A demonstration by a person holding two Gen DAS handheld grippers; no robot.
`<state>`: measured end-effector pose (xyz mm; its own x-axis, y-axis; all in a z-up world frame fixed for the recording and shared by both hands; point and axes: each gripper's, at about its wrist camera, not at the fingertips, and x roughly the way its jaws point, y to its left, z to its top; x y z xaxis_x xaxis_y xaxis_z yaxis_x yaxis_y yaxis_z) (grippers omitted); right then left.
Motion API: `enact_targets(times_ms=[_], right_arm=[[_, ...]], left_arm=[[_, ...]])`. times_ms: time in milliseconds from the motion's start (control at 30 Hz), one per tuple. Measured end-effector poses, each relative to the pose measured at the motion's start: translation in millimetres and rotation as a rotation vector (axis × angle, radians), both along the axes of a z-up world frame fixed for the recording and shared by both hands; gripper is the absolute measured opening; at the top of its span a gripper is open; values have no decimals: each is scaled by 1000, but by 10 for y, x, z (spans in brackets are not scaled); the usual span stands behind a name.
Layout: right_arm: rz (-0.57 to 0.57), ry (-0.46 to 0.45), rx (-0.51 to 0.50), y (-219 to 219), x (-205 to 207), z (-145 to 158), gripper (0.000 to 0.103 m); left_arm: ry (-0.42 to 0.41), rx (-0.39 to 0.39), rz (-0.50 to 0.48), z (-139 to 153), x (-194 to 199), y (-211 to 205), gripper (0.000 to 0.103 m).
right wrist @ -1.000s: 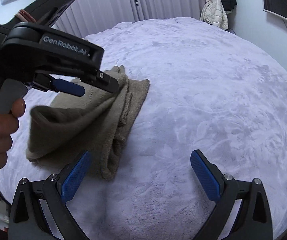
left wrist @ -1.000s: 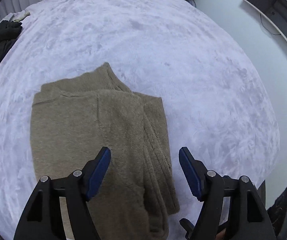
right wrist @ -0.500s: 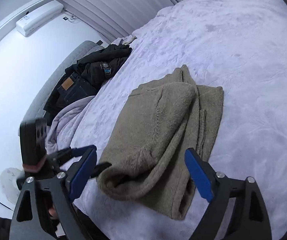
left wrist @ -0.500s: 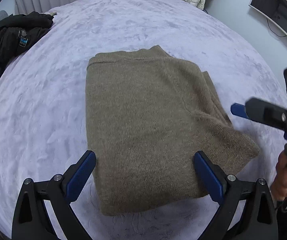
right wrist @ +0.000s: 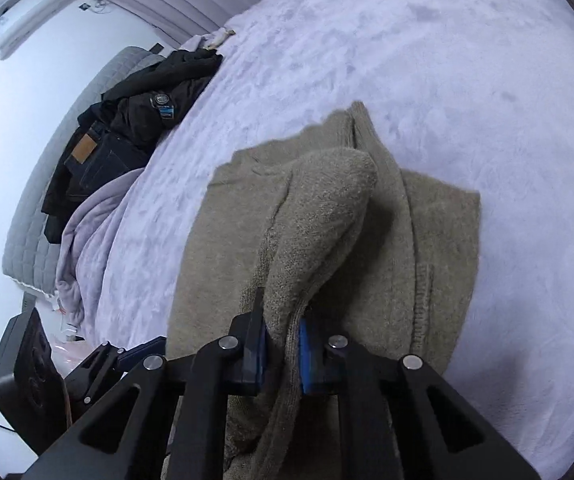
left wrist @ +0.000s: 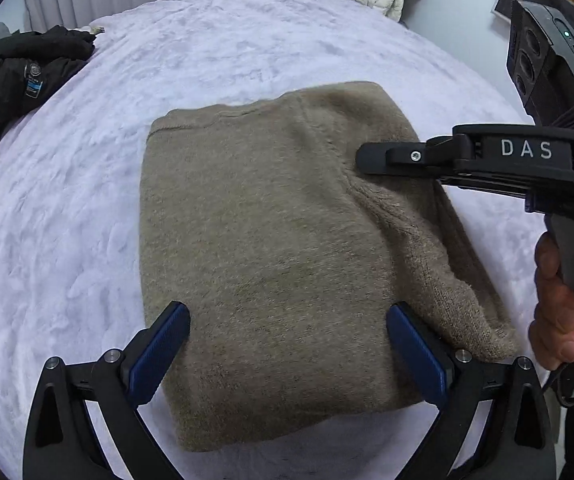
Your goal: Fold small clothes
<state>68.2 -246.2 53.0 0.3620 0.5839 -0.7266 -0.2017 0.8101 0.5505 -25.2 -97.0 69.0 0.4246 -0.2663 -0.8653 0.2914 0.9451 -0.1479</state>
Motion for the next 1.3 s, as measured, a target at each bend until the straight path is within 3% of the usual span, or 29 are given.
enact_targets(times_ms=[67, 167, 233, 367, 433, 533, 633, 667, 700, 767, 867, 967, 1067, 1167, 1233, 1300], right_arm=[[9, -89, -49, 9, -59, 271, 13], [-6, -116, -89, -89, -59, 370, 13], [-35, -88, -113, -212, -28, 263, 13], [-66, -13, -164, -344, 51, -136, 13], [-67, -27, -159, -369, 50, -202, 15], [-103, -22, -137, -486, 6, -86, 28], [-129, -146, -252, -514, -265, 238, 37], [-114, -178, -272, -493, -388, 332, 45], [-84, -210, -278, -478, -572, 418, 60], [-44, -266, -271, -424, -866, 526, 68], [4, -279, -270, -274, -1175, 502, 68], [38, -264, -313, -150, -1241, 333, 68], [70, -232, -336, -6, -1148, 174, 47], [48, -218, -344, 11, -1105, 140, 40], [34, -217, -324, -6, -1111, 184, 38], [24, -225, -317, -23, -1140, 238, 34]], left_arm=[[2, -40, -26, 78, 29, -93, 99], [22, -42, -53, 24, 94, -282, 99], [34, -34, -82, -77, 119, -402, 99], [-9, 72, -113, -243, 100, -590, 99], [-8, 78, -122, -208, 80, -588, 99], [4, -4, -95, 4, 55, -372, 99], [-44, -61, -18, 205, 8, -5, 101], [-46, -69, 15, 213, -12, 128, 102], [-41, -69, 41, 192, -33, 234, 102], [-25, -62, 59, 107, -127, 421, 102], [-47, -60, 4, -5, -441, 561, 102], [-48, 18, -42, -184, -582, 515, 102], [-53, 82, -72, -300, -602, 409, 102], [-67, 89, -33, -326, -535, 384, 102], [-56, 106, 42, -368, -418, 476, 102], [-13, 41, 97, -416, -349, 650, 102]])
